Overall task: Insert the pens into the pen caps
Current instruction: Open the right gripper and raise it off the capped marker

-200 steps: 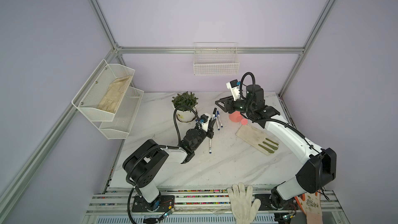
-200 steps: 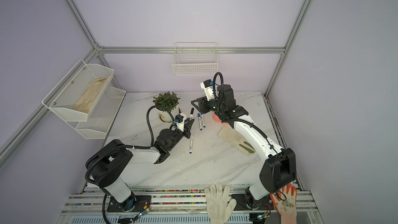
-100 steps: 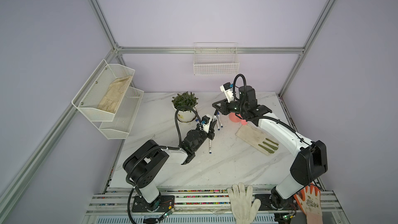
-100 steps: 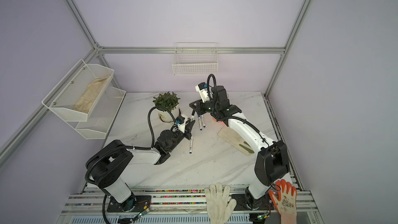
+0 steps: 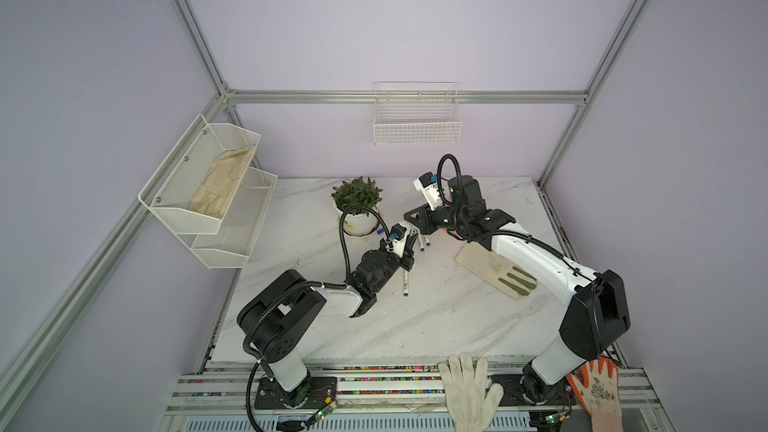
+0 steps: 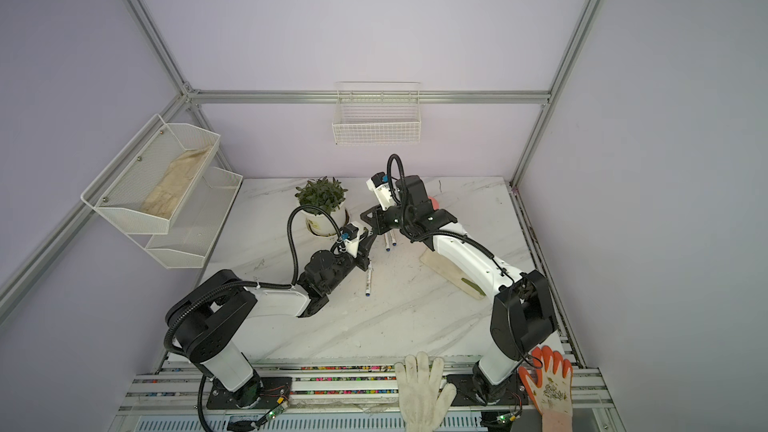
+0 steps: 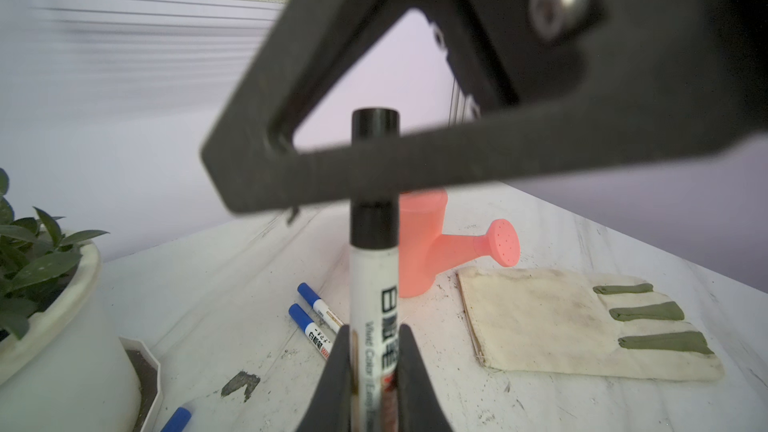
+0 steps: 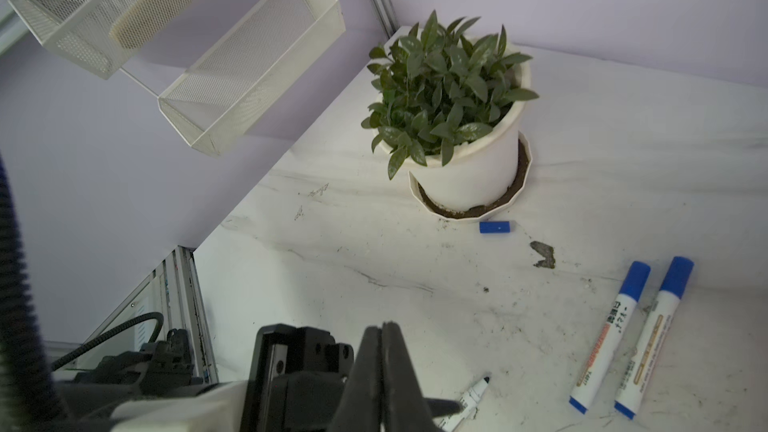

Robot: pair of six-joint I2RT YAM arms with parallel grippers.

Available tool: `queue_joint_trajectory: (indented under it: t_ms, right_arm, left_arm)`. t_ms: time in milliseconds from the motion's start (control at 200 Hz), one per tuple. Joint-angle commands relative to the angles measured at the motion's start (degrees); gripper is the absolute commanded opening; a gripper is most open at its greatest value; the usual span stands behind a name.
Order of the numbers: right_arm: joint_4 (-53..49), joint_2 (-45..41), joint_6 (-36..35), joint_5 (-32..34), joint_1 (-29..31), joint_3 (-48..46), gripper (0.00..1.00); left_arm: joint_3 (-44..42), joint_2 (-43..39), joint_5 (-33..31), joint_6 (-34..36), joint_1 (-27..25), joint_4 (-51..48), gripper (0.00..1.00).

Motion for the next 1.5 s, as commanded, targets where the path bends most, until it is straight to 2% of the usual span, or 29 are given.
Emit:
queue_joint_trajectory:
  t_ms: [0,335,575,680,785,860,1060,1375,1495]
  right_arm:
    - [-2.3,0.0,-0.7,0.6,-0.4,-0.7,0.07]
    - [0.5,-2.3,-0.6,-4.7,-1.0,3.0,0.09]
    - [1.0,-4.0,0.0,-3.7,-1.9,5.5,0.10]
    - [1.0,-4.1,0.4,-0.7,-2.7,5.9,0.17]
    - [-0.1,-3.2,1.1,5.3,-2.9,6.1,0.32]
    - [-0.5,-2.5,0.7,6.6,-3.0,5.7,0.36]
    - [0.5,-1.5,0.9,1.9,-2.7,4.2,0.37]
    - [3.0,-0.6,2.9,-0.7,-2.6,1.7,0.35]
    - [3.5,-0.3,3.2,-1.3,-2.6,1.3,0.31]
  left_arm:
    - [0.5,-3.6,-0.2,1.2,-0.1,5.9,0.00]
    - [-1.2,-2.9,-1.2,0.9,-0.2,4.3,0.00]
    - [-2.1,-1.3,-1.7,-0.4,-0.2,4.8,0.00]
    - [-2.1,-1.4,-1.8,-0.6,-0.2,4.8,0.00]
    - [-2.0,-1.7,-1.6,-0.6,-0.2,4.7,0.00]
    - [-1.9,-1.9,-1.5,-0.6,-0.2,4.7,0.00]
    - [-1.3,-1.8,-1.2,-0.6,-0.2,4.5,0.00]
    - [-0.4,-1.4,-0.7,-0.8,-0.2,4.4,0.00]
    - [-0.1,-1.4,-0.6,-0.8,-0.2,4.2,0.00]
